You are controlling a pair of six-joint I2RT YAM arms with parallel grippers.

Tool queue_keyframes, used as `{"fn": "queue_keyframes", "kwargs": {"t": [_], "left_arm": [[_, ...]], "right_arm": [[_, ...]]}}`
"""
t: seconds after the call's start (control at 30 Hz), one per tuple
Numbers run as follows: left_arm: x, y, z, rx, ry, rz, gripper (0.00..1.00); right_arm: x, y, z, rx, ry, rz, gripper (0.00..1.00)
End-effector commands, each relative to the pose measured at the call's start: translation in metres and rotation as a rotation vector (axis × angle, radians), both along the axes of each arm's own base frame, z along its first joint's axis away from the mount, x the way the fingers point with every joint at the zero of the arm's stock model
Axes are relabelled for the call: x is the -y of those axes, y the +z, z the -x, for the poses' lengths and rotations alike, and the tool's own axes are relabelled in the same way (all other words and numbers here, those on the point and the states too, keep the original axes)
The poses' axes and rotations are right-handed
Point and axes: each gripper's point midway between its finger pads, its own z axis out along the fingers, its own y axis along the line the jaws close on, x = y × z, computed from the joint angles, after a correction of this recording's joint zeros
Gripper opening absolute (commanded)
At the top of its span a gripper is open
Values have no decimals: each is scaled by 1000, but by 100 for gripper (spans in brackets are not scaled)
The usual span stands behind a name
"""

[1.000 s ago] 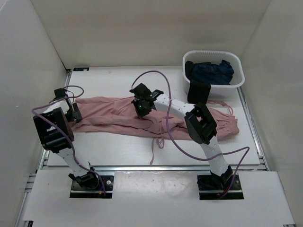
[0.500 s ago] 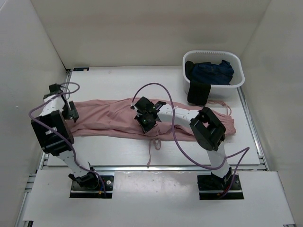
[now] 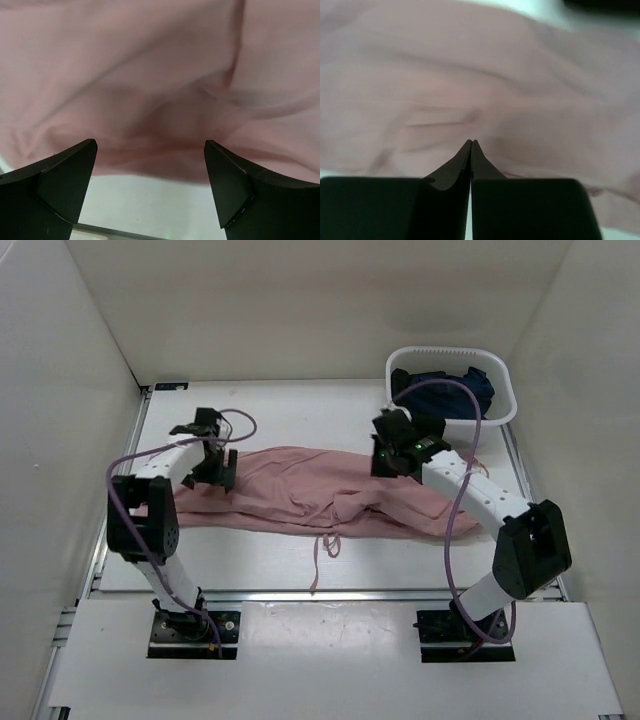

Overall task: Fold and stack the trousers
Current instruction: Fold the trousers

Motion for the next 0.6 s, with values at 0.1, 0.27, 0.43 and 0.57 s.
{"fn": "queue_keyframes", "kwargs": {"t": [0.1,0.27,0.43,0.57], "left_arm": [[-38,-45,30,-109,53,-228,100],[-51,-63,61,-186,80,-233,100],[-54,-74,81,-235,77,-247,100],[-50,-68,80,-207,76,-225,100]], "right_arm": [[70,-101,65,-269,-193,114,0],[117,-135,92,-347,-338,133,0],[168,-149,95,-393,-483,99,0],[188,-118,78,-318,-491,92,1]]}}
